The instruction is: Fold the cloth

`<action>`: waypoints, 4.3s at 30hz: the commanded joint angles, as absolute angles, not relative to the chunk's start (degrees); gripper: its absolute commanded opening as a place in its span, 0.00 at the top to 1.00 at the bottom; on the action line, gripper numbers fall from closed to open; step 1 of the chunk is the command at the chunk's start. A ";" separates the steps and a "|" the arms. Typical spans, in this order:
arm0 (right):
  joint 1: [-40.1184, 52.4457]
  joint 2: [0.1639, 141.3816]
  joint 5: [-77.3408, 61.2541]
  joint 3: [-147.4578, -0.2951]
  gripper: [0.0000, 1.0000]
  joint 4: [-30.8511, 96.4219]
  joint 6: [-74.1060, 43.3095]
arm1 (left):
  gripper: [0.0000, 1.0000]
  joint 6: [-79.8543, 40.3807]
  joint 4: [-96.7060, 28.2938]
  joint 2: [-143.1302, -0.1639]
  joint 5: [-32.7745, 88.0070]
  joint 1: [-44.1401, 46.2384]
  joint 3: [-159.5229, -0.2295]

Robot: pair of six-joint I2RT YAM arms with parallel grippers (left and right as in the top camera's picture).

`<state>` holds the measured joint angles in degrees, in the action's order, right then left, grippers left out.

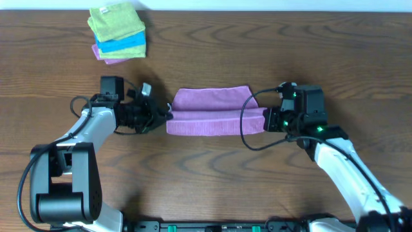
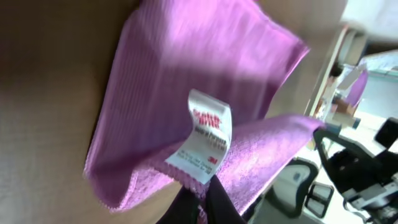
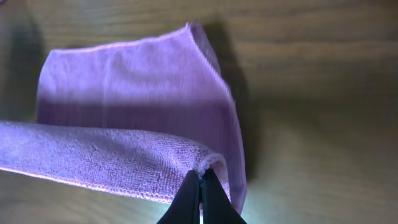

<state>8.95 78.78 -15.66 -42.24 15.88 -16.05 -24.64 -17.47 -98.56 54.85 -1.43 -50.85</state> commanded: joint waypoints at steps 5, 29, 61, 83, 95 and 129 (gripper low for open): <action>8.71 82.98 -13.67 -42.50 0.99 9.56 -18.57 | 0.94 -35.42 -5.32 -97.58 51.96 -0.47 -51.07; 8.73 95.46 -11.79 -50.72 0.99 4.56 -18.20 | 0.94 -37.76 5.98 -100.79 36.58 1.17 -51.07; 11.70 95.66 -3.03 -50.74 0.32 8.05 -18.41 | 0.48 -37.26 11.16 -108.03 38.39 0.51 -51.51; 11.27 83.24 -13.85 -49.36 0.24 21.93 -39.48 | 0.88 -43.99 10.52 -100.57 31.70 8.95 -52.03; 11.27 83.26 -16.82 -41.15 0.26 15.20 -42.96 | 0.94 -43.92 10.48 -109.49 28.88 10.33 -52.03; 11.51 98.85 -13.87 -29.63 0.30 -20.62 -54.68 | 0.94 -43.70 4.91 -110.37 27.00 10.33 -52.01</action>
<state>11.44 94.89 -15.88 -30.59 -20.75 -53.63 -43.72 6.52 -109.03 28.29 10.35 -51.90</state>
